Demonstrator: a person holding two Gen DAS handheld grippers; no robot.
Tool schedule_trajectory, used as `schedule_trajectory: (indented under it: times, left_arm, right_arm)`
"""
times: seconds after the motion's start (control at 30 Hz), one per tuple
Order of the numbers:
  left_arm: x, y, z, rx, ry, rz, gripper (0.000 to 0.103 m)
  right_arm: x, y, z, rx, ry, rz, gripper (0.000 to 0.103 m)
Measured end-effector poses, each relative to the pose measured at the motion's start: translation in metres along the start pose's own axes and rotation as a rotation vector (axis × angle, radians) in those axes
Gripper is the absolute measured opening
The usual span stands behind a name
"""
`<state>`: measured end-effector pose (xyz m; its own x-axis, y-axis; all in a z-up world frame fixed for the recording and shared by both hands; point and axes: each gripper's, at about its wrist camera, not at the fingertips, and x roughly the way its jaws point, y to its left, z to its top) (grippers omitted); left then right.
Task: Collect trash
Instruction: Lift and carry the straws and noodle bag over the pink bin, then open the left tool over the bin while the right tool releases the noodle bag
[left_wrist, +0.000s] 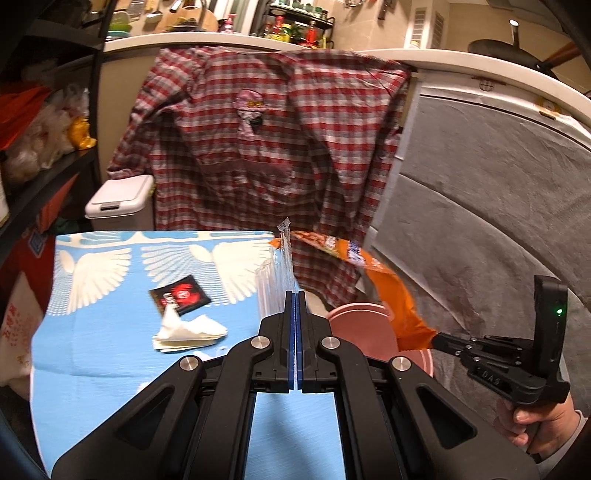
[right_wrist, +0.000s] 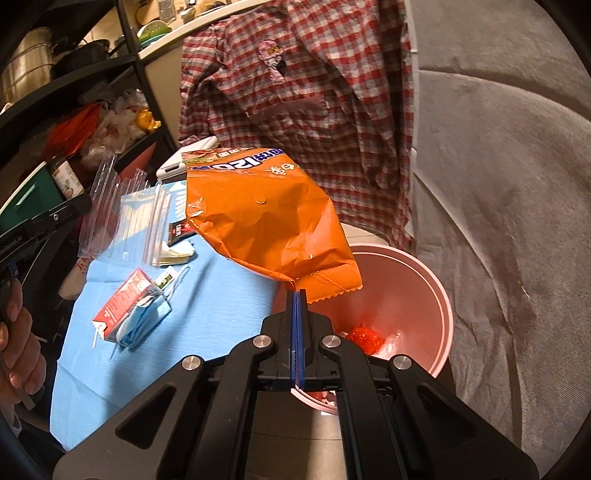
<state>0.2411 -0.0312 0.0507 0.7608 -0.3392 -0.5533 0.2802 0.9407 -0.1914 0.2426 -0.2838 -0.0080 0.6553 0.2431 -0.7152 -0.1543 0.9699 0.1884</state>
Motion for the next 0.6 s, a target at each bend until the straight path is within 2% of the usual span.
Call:
schedule_trajectory:
  times: [0.6]
  left_arm:
    - [0.060,-0.066,-0.008,0.044,0.081,-0.074,0.000]
  right_arm:
    - [0.007,-0.030,-0.003,0.056,0.038,-0.050,0.001]
